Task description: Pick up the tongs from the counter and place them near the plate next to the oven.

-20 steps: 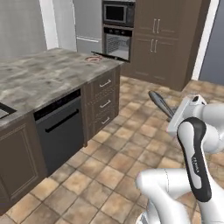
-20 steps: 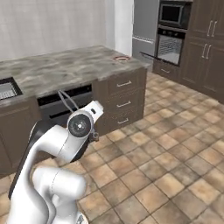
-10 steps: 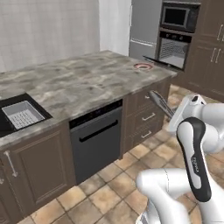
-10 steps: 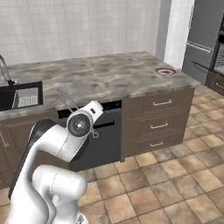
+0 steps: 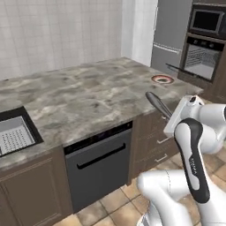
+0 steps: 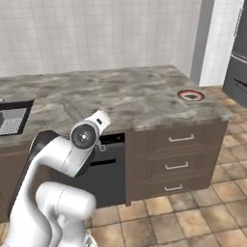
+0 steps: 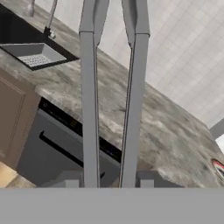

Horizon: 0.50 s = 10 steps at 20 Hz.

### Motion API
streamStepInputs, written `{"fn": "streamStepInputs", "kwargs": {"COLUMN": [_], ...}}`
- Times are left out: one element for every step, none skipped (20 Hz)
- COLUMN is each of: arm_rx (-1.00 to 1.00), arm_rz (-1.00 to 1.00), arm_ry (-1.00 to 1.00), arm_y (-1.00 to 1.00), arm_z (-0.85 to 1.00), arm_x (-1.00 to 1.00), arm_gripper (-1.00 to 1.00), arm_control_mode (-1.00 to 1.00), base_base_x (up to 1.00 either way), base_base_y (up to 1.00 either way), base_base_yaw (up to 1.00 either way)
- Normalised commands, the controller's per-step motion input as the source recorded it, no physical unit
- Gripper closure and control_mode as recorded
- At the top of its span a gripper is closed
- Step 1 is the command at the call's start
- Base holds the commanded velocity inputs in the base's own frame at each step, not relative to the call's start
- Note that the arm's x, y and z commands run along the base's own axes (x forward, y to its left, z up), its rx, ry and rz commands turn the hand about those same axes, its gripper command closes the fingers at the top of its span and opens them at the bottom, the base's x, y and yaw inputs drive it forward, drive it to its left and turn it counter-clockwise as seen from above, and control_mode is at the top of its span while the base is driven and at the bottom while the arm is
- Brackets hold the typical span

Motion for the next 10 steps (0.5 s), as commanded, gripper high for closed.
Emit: {"fn": "streamStepInputs", "kwargs": {"arm_rx": [0.0, 0.0, 0.0, 0.0, 0.0, 0.0, 0.0, 0.0, 0.0, 0.0], "arm_rz": [0.0, 0.0, 0.0, 0.0, 0.0, 0.0, 0.0, 0.0, 0.0, 0.0], "arm_ry": [0.0, 0.0, 0.0, 0.0, 0.0, 0.0, 0.0, 0.0, 0.0, 0.0], "arm_y": [0.0, 0.0, 0.0, 0.0, 0.0, 0.0, 0.0, 0.0, 0.0, 0.0], "arm_z": [0.0, 0.0, 0.0, 0.0, 0.0, 0.0, 0.0, 0.0, 0.0, 0.0], "arm_x": [0.0, 0.0, 0.0, 0.0, 0.0, 0.0, 0.0, 0.0, 0.0, 0.0], "arm_gripper": [1.0, 1.0, 1.0, 1.0, 1.0, 1.0, 1.0, 1.0, 1.0, 1.0], "arm_control_mode": [1.0, 1.0, 1.0, 1.0, 1.0, 1.0, 1.0, 1.0, 1.0, 1.0], "base_base_x": [1.0, 1.0, 1.0, 1.0, 1.0, 1.0, 1.0, 1.0, 1.0, 0.99], "base_base_y": [-0.71, -0.71, -0.71, -0.7, -0.71, -0.68, -0.66, -0.65, -0.64, -0.65], "base_base_yaw": [0.0, 0.0, 0.0, 0.0, 0.0, 0.0, 0.02, 0.06, 0.14, 0.21]}}
